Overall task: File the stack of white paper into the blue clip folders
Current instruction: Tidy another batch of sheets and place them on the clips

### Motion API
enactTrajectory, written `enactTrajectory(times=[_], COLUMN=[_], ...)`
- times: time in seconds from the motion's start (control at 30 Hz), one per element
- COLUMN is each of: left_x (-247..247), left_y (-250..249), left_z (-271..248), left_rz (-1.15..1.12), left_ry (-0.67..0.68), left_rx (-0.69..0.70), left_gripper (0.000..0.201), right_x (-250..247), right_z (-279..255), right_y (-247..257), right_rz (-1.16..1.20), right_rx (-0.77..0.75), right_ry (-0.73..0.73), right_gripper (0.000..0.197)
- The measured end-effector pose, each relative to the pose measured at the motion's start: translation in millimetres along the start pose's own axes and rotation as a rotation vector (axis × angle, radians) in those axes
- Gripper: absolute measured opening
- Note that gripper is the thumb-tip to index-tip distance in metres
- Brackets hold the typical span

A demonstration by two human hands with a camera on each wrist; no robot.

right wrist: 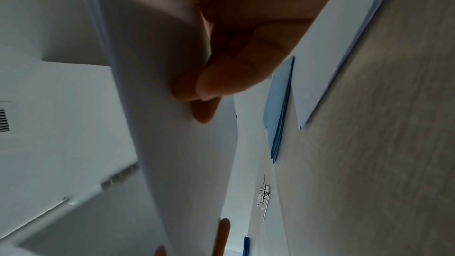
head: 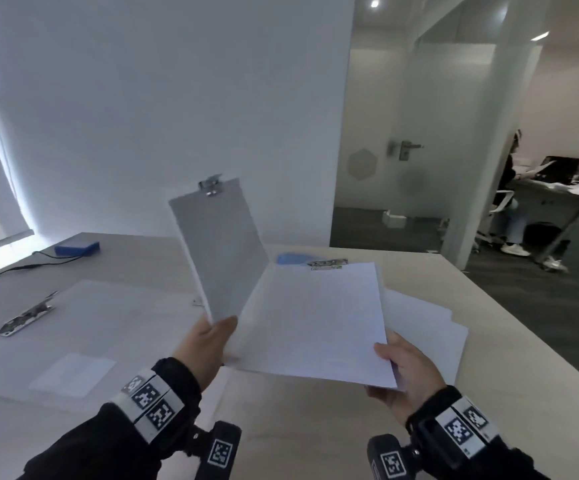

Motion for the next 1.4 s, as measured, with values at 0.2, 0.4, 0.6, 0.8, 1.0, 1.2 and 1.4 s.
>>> enactTrajectory(times=[0.2,0.4,0.6,0.8,1.0,1.2,1.4], left_x=[23,29,42,63,86,84,64], left_y=[12,24,44,69,83,100,109], left_z=[8,7,20,50,110,184,212], left_rz=[0.552,0.672,-0.098,-0.182,-0.291,-0.176,0.033], left_ry=[0.331,0.422,0.139,0.089,0.063,-0.050,-0.182], left_rx=[0.198,0.081,-0.364,-0.430,-0.403,-0.363,-0.367], left_gripper=[0.058,0.103,0.034,0.023,0.010,0.010,0.027], right_x=[0,-14,-28,-53,-93,-96,-96], right_z=[10,18,26,49,68,70,73], right_y=[6,-6,-10,1,-12,-16,-20], right_rz=[0.050,0.089,0.126,0.009,0.187,0.170,0.159], right_rx=[-0.044,-0.008,-0.002,-0.037,0.019,0.029,0.057], right_ry=[0.027,0.022,0.037,-0.055,-0.199,-0.185,-0.177], right_gripper=[0.031,0.022,0.022,0.023,0.034,0.033,0.030])
Point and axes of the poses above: each hand's wrist, its own z-axis towards the middle knuckle, its own x-axis out of the palm, y = z × x, the point moved 5 cm from there along z, towards the middle knuckle, and after that the axes turned 13 degrees about -z, right-handed, at the moved point
